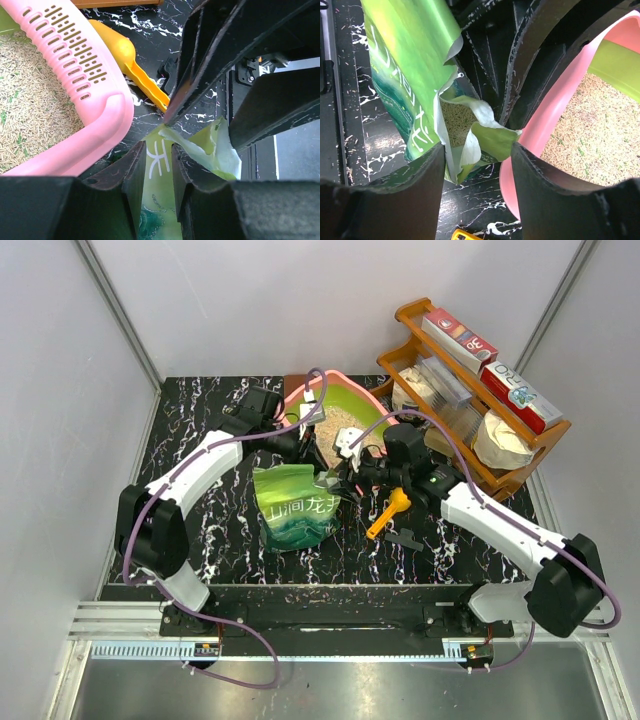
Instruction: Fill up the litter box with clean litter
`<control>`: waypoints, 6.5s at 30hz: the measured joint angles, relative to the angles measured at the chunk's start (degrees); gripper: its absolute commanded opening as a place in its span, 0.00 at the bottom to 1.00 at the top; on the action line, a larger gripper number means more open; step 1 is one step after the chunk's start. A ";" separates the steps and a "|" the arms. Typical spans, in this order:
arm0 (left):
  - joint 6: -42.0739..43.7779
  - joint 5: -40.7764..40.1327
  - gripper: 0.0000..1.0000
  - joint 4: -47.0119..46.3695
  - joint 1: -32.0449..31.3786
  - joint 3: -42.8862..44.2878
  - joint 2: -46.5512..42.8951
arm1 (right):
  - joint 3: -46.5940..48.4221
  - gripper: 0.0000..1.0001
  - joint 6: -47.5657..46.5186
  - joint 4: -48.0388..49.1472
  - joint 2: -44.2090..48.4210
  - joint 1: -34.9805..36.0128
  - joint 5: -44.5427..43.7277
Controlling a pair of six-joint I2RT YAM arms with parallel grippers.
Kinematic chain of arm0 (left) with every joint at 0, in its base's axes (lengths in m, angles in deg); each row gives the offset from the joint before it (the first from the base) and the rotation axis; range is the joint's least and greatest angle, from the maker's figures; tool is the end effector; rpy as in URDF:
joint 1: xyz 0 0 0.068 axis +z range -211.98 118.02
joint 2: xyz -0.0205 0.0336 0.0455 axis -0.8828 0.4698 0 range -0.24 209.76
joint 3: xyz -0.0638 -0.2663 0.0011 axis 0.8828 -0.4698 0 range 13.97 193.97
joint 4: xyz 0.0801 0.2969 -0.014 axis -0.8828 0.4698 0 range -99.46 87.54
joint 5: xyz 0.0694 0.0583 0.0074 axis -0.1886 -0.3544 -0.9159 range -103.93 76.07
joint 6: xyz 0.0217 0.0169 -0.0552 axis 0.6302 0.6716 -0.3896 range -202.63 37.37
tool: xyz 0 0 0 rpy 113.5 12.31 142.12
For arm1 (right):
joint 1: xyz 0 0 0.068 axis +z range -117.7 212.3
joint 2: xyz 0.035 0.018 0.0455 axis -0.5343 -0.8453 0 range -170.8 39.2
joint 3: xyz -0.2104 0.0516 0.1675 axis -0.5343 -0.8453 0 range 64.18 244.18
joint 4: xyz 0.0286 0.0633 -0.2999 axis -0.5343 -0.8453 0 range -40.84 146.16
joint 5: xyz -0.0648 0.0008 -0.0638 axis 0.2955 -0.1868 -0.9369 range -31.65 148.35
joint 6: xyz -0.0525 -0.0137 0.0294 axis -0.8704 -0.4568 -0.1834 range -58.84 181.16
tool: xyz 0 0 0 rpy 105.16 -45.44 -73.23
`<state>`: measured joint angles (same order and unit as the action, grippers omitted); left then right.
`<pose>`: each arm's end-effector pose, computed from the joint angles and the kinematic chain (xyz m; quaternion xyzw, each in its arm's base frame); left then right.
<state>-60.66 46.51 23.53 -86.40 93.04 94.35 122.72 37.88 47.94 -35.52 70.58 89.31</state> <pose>0.3519 -0.2042 0.2843 0.4822 0.6725 -0.4771 0.2960 0.2622 0.2374 0.2978 -0.5388 0.6219 0.2905 0.4883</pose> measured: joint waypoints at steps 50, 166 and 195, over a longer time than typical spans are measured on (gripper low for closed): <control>0.13 1.79 0.44 20.59 19.23 10.58 1.16 | -10.16 0.54 37.29 46.36 -13.92 -9.33 28.94; -29.38 11.45 0.49 18.45 32.17 -14.93 -8.13 | 13.20 0.00 84.63 -0.28 -32.65 -14.56 45.48; 26.95 -19.85 0.50 1.11 -1.68 -19.80 -30.21 | 13.55 0.00 86.84 -3.69 -33.24 -14.88 46.23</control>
<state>-33.71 26.67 24.65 -88.09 73.23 64.14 136.27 124.71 44.24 -68.76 55.70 135.53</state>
